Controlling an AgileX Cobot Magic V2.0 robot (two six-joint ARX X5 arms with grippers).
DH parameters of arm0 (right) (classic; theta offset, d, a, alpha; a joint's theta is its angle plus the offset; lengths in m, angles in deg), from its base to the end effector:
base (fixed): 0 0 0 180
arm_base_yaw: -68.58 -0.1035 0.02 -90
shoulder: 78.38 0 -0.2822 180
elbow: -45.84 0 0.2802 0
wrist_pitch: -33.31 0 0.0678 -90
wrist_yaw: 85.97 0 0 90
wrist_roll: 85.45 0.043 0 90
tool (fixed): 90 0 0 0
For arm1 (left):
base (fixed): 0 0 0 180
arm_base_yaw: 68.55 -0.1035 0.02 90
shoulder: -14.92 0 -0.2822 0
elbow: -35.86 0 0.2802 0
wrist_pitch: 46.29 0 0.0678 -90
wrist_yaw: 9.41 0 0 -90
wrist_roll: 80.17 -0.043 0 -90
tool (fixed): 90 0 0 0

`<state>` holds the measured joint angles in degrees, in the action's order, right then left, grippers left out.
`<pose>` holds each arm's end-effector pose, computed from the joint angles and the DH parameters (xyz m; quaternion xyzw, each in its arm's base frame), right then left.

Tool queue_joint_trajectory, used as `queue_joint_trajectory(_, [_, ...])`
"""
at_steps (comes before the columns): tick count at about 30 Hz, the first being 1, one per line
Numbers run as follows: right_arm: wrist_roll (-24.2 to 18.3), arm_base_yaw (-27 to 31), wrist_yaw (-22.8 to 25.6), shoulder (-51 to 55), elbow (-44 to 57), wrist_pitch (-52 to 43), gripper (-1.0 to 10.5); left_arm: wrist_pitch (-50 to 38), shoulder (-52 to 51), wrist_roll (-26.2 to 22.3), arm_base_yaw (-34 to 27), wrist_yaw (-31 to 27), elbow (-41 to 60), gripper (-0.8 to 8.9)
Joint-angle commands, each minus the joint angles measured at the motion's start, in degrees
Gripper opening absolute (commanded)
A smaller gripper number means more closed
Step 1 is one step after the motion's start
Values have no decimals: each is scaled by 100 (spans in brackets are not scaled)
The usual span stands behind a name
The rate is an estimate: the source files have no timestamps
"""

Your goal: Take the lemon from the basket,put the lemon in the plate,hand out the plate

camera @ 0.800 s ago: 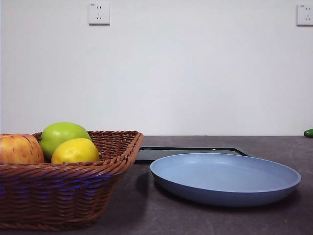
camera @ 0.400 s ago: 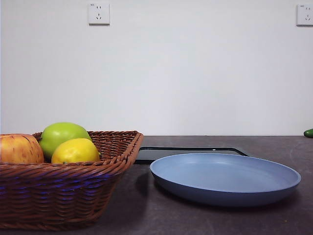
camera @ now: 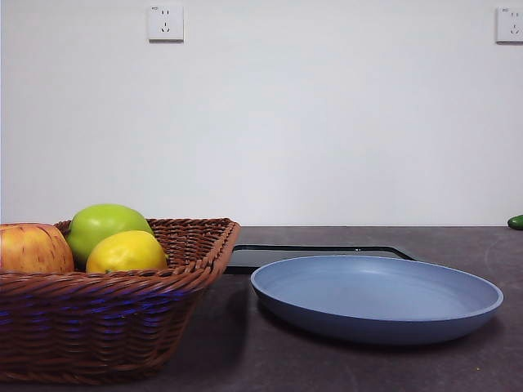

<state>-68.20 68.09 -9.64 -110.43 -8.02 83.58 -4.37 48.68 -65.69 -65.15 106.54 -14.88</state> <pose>0.1372 0.0113 0.3051 0.1721 0.2593 0.0815 0.9468 0.1485 -0.0277 0.2973 -0.1609 0.2412 -0.2187 0.9317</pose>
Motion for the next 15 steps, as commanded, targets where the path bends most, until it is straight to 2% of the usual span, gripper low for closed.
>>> queue_joint_trajectory(1, [-627, 0, -247, -573, -304, 264, 3, 240, 566, -455, 0, 393, -442, 6])
queue_joint_trajectory(5, [-1012, 0, -785, -1419, -494, 590, 13, 496, 1167, -590, 9, 802, -841, 6])
queue_joint_trajectory(8, [-1027, -2, -1174, -2024, -494, 592, 45, 525, 1388, -605, 33, 1003, -970, 6])
queue_joint_trajectory(12, [-1027, -76, -1147, -3126, -492, 402, 189, 522, 1460, -605, 76, 1036, -973, 7])
queue_joint_trajectory(15, [-1012, -203, -1143, -3910, -492, -4, 211, 525, 1460, -616, 118, 1036, -975, 8])
